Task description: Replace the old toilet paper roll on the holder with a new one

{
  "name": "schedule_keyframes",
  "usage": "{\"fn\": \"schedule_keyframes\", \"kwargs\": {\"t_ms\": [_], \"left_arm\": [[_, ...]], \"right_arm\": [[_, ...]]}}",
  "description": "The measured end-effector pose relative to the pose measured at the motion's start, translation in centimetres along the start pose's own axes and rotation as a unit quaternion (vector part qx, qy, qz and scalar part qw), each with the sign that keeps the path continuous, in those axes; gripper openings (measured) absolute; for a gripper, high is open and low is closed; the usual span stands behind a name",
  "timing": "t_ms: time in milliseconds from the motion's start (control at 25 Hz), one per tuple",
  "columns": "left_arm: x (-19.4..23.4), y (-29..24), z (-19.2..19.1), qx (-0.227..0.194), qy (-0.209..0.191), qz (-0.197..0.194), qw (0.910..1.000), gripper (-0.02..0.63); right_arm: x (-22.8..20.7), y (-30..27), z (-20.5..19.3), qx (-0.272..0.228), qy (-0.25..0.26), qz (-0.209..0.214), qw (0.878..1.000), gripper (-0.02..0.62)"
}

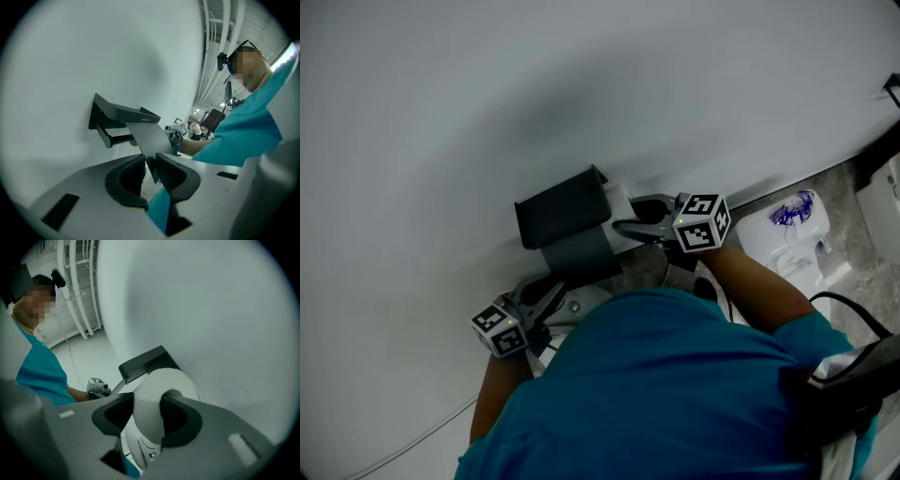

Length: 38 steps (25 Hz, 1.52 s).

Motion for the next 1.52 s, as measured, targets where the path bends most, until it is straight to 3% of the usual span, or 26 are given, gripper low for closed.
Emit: {"fn": "schedule_keyframes", "kwargs": {"t_ms": [240,520,960,1240,1440,1520], "left_arm": [[0.1,0.0,0.2,0.003,0.001,-0.001,1.0,0.071],[0.2,0.0,0.1,-0.001,0.0,-0.006,1.0,0.071],[0.2,-0.1,0.1,-0.004,-0.001,-0.008,1.0,0.071],[0.2,-0.1,0.0,-0.008,-0.001,-0.01,0.9999,0.071],[0.1,-0.1,0.1,-0.007,-0.001,-0.007,1.0,0.071],[0.1,-0.1,0.1,-0.01,-0.001,-0.007,0.9999,0.071]], "right_arm": [[0.8,-1.5,0.4,0.03,0.056,-0.028,0.998,0.181],[2.1,-1.8,0.1,0.071,0.138,-0.11,0.982,0.206],[4.0,-1.7,-0.6,0.067,0.19,-0.196,0.96,0.222],[4.4,-1.7,-0.7,0.066,0.205,-0.226,0.95,0.227],[5.3,-1.8,-0.3,0.071,0.238,-0.258,0.934,0.239],[5.5,-2.0,-0.1,0.075,0.243,-0.253,0.934,0.238]]}}
Point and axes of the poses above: the fingertips, and each gripper's own axes: y backward along the fingers, x to its left, z out of its top, the point moved 8 cm from there along y, backward along the fingers, and after that the axes turned 1 degree about x, right-handed, at the moved point
